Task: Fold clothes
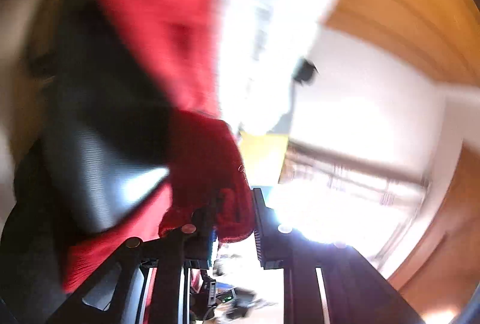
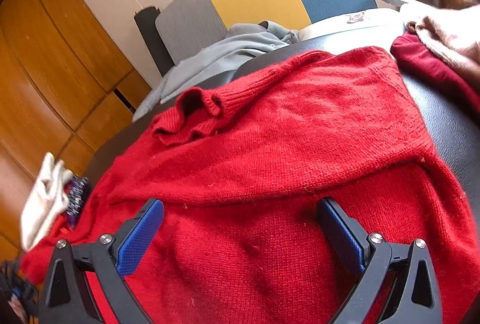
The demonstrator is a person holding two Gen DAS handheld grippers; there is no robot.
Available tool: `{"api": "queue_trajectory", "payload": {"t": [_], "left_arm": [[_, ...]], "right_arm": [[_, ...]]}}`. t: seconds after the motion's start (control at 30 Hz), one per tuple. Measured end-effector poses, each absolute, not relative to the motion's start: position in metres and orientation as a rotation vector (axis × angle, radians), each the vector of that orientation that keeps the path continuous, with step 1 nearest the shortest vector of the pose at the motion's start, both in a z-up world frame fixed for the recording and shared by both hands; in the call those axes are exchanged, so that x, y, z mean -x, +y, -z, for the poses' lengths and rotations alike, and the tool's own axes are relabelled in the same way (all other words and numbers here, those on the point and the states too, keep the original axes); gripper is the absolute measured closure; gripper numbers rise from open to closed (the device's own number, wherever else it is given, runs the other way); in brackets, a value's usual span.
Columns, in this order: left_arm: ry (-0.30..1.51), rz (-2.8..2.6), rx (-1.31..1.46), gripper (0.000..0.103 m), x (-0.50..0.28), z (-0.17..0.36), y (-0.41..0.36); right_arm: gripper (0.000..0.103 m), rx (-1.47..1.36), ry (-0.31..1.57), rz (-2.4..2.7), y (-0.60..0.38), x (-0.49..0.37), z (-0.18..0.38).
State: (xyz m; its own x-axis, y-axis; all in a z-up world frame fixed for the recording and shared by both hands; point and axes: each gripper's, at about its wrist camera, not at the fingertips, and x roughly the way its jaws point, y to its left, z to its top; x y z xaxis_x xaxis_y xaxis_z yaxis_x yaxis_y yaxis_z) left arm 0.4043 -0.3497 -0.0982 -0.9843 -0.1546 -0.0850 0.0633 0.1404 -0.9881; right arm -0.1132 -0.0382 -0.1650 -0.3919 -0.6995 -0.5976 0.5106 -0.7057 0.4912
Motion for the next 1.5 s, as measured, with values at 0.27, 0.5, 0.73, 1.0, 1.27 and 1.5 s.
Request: {"api": "queue_trajectory", "payload": {"t": [0.27,0.5,0.73,1.0,1.27,1.5], "left_arm": [[1.774,2.436,-0.031,0.085,-0.290,-0.050,-0.382],[1.424,2.912,-0.630,0.085,-0.168,-0.108,-0.268],[1.515,2.870,-1.201,0.077,-0.115,-0.007,-0.218],[1.657,2.564,-1.013,0.073,-0.103,0.103,-0.335],[1.613,2.437,-1.029,0.071,-0.158,0.178,-0.347],[1.542,2.412,-1.073,0.069,-0.184,0.175,-0.345]], "right_arm": [[0.000,-1.040,-0.358,2.095,-0.034,0.113,0.166],[0.000,-1.027,-0.394,2.078,-0.030,0.113,0.166],[0.000,-1.027,-0.403,2.073,-0.027,0.113,0.167],[0.000,-1.087,-0.240,2.100,-0.040,0.109,0.161],[0.017,-0.763,0.349,2.048,-0.059,0.017,0.094],[0.028,-0.852,0.441,1.909,-0.116,-0.007,0.116]]}}
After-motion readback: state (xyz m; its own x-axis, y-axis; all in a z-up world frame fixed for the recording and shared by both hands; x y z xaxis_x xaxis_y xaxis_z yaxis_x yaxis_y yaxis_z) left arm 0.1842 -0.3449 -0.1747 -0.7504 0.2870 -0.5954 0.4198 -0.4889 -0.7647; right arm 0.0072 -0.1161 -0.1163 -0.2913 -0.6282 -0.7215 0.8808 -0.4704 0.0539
